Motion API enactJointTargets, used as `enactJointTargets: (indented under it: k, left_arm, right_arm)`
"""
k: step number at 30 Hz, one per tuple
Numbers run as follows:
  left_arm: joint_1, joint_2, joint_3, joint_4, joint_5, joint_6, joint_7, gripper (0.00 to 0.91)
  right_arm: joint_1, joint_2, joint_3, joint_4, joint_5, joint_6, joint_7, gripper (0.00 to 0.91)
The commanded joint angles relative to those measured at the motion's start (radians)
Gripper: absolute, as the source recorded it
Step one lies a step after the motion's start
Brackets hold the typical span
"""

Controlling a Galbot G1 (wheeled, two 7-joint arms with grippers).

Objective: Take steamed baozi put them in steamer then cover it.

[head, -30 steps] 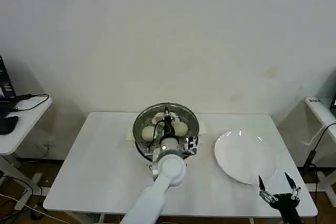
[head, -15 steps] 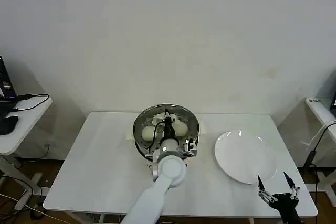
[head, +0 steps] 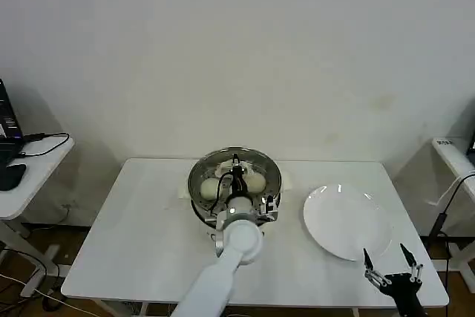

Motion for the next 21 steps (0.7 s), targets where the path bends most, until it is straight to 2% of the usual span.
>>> enactJointTargets:
  k: [1, 6, 7, 21]
  left_arm:
    - [-0.004, 0.0, -0.003, 0.008, 0.0, -0.002, -0.002, 0.0]
    - [-0.004, -0.001, -0.007, 0.013, 0.006, -0.009, -0.009, 0.0]
    - [-0.004, -0.001, -0.007, 0.013, 0.016, -0.017, -0.003, 0.907]
    - [0.006, 0.0, -0.015, 0.0, 0.016, -0.03, -0.009, 0.907]
  right_arm:
    - [-0.002, 0.002, -0.001, 0.0, 0.001, 0.002, -0.001, 0.907]
    - [-0.003, 0.003, -0.001, 0.001, 0.001, 0.003, -0.002, 0.907]
    - [-0.003, 0.003, -0.001, 0.001, 0.001, 0.003, -0.003, 0.907]
    - [-0.003, 0.003, -0.012, 0.005, -0.001, 0.003, -0.009, 0.907]
